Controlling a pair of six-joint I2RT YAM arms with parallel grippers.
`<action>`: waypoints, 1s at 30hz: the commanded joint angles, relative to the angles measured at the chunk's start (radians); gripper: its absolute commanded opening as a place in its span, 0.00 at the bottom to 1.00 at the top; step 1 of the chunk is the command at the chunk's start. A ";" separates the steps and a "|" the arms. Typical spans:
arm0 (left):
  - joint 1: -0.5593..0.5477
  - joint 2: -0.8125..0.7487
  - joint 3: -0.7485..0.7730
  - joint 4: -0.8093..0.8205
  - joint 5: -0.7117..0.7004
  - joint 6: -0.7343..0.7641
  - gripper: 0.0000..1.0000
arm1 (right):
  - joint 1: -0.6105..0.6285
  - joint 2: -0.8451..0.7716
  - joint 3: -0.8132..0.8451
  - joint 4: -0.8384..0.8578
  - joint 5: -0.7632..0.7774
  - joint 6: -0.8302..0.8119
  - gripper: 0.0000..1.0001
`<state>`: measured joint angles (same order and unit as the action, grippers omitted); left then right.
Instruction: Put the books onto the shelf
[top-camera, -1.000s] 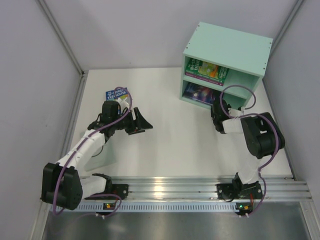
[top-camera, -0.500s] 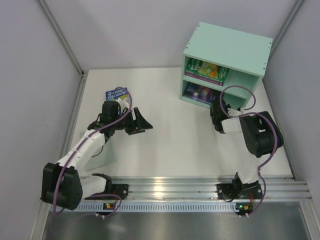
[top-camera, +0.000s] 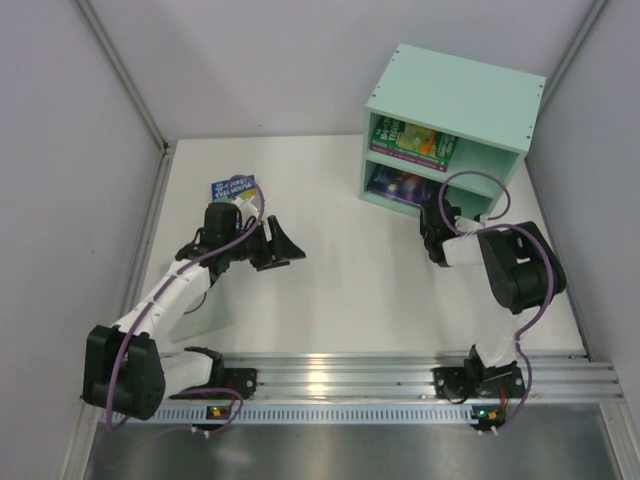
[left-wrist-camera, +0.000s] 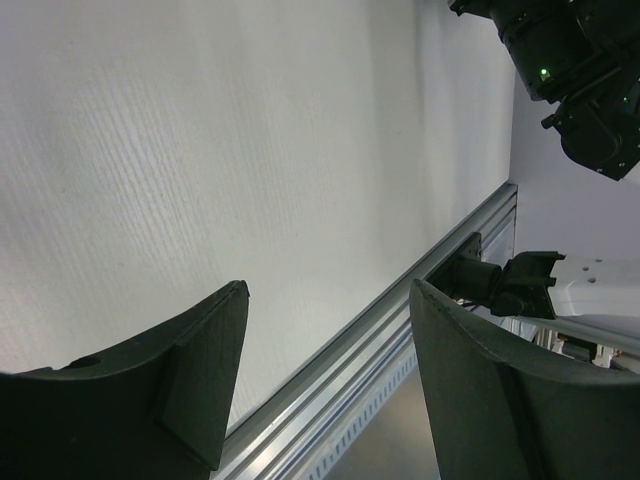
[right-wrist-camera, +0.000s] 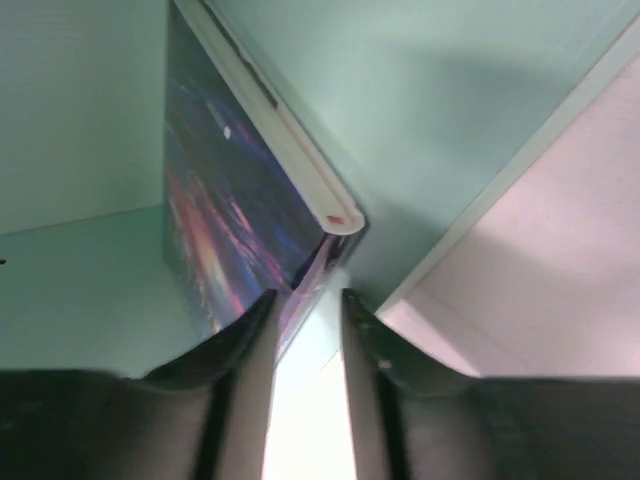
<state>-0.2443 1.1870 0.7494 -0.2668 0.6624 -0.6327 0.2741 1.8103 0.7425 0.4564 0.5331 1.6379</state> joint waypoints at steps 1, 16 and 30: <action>0.002 -0.017 0.011 0.020 -0.010 0.013 0.71 | 0.014 -0.035 0.008 -0.024 0.005 -0.030 0.35; 0.004 -0.033 0.100 -0.098 -0.139 -0.022 0.67 | 0.062 -0.315 -0.038 -0.170 -0.056 -0.141 0.57; 0.487 -0.040 0.248 -0.390 -0.653 -0.033 0.88 | 0.300 -0.342 0.017 -0.147 -0.640 -0.645 1.00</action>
<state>0.2188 1.1713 0.9806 -0.5629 0.2028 -0.6586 0.5369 1.4422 0.7044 0.2840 0.0891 1.1641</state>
